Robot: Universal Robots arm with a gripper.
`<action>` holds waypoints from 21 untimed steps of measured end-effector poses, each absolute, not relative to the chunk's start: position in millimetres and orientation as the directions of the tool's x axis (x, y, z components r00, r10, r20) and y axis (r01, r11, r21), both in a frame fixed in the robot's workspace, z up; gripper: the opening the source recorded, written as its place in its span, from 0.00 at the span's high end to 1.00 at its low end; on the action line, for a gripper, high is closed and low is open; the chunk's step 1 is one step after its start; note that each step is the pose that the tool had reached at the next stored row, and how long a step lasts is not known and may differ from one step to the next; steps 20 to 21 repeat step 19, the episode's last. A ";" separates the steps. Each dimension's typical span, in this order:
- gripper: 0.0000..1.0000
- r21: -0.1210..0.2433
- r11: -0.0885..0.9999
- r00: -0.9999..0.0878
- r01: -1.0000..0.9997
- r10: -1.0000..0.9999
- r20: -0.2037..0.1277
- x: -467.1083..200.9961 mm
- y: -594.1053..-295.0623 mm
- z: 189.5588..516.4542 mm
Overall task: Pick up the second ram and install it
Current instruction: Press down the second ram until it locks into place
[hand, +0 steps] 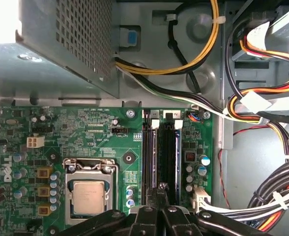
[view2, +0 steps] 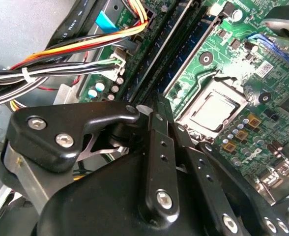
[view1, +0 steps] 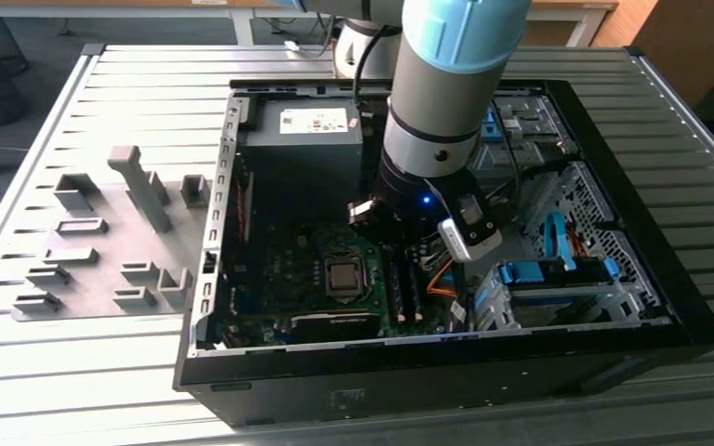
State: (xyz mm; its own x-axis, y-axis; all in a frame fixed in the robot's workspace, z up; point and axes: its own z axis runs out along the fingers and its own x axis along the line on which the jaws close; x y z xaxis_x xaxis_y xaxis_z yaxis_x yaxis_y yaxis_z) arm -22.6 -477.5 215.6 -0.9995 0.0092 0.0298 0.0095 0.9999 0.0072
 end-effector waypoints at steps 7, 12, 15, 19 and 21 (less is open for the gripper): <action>0.89 0.007 1.000 -1.000 0.009 0.009 0.030 -22.7 -477.6 234.3; 0.89 0.007 1.000 -1.000 0.009 0.009 0.030 -22.7 -477.6 250.8; 0.89 0.007 1.000 -1.000 0.009 0.009 0.030 -22.7 -477.5 251.0; 0.89 0.007 1.000 -1.000 0.009 0.009 0.030 -22.7 -477.6 251.3; 0.89 0.007 1.000 -1.000 0.009 0.009 0.030 -22.7 -477.6 251.3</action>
